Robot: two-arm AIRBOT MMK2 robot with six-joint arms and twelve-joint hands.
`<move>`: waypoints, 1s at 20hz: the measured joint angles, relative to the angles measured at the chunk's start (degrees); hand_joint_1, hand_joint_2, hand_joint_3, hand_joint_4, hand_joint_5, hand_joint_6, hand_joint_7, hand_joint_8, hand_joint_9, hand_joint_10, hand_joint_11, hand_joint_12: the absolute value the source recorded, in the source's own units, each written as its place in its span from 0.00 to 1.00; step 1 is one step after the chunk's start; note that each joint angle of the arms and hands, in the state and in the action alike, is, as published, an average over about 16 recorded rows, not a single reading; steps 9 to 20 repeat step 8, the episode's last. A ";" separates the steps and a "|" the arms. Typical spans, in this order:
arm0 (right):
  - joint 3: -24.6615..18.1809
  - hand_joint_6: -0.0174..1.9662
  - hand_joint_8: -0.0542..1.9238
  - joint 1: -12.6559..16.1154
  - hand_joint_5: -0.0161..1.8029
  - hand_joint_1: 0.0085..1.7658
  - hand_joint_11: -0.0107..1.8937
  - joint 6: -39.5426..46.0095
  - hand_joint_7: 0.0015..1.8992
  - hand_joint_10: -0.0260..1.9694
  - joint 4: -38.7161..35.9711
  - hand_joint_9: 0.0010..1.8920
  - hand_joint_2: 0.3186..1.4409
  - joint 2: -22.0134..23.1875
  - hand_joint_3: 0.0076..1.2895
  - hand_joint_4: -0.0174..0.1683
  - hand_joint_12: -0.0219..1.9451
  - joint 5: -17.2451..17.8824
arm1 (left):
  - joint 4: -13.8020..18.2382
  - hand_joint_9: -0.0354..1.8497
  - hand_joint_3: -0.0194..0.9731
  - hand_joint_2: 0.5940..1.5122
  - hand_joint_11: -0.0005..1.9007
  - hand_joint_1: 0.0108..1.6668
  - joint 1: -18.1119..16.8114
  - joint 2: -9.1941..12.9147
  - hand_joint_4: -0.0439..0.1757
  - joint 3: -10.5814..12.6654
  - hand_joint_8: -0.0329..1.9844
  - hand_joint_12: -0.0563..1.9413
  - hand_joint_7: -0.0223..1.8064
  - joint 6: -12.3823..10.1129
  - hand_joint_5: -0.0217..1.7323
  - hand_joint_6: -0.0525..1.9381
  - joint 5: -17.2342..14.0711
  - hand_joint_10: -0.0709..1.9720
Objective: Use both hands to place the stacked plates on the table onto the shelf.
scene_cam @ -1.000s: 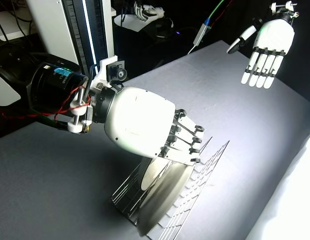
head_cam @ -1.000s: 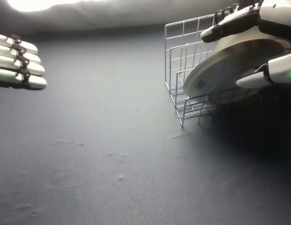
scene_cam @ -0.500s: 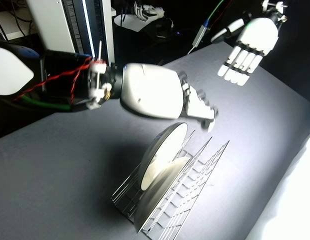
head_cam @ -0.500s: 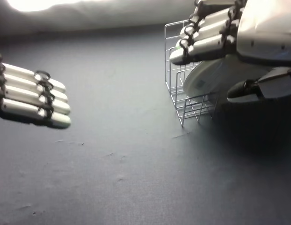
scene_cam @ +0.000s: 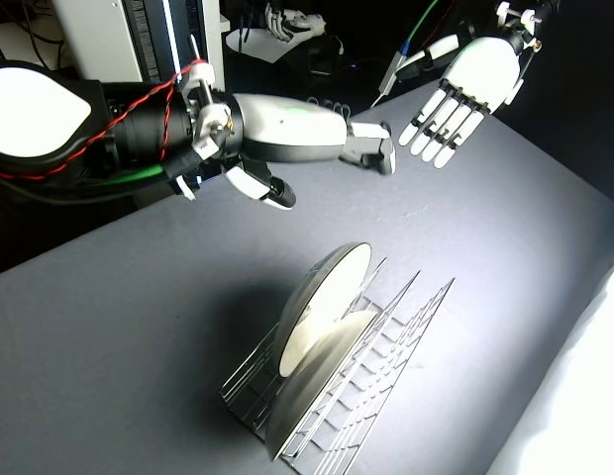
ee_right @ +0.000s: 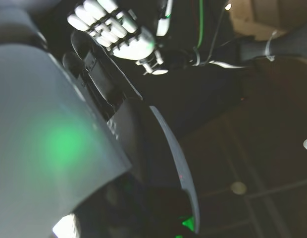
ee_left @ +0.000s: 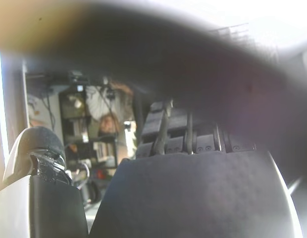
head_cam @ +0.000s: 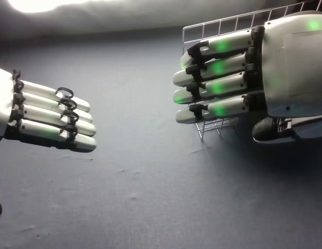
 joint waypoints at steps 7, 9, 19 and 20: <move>0.00 0.02 0.04 -0.07 0.18 0.56 0.02 -1.68 0.15 0.02 -2.14 0.15 0.62 0.13 0.00 0.11 0.40 5.16 | -0.88 0.03 0.03 0.48 0.01 0.00 0.09 0.04 0.19 -0.78 0.02 0.03 0.02 0.41 0.02 0.02 0.90 0.04; 0.01 0.02 0.04 -0.08 0.18 0.56 0.02 -1.94 0.15 0.02 -2.21 0.14 0.62 0.15 0.00 0.11 0.39 5.75 | -0.94 0.03 0.03 0.48 0.01 0.00 0.08 0.04 0.19 -0.80 0.02 0.03 0.02 0.48 0.02 0.02 0.97 0.04; 0.01 0.02 0.04 -0.08 0.18 0.56 0.02 -1.94 0.15 0.02 -2.21 0.14 0.62 0.15 0.00 0.11 0.39 5.75 | -0.94 0.03 0.03 0.48 0.01 0.00 0.08 0.04 0.19 -0.80 0.02 0.03 0.02 0.48 0.02 0.02 0.97 0.04; 0.01 0.02 0.04 -0.08 0.18 0.56 0.02 -1.94 0.15 0.02 -2.21 0.14 0.62 0.15 0.00 0.11 0.39 5.75 | -0.94 0.03 0.03 0.48 0.01 0.00 0.08 0.04 0.19 -0.80 0.02 0.03 0.02 0.48 0.02 0.02 0.97 0.04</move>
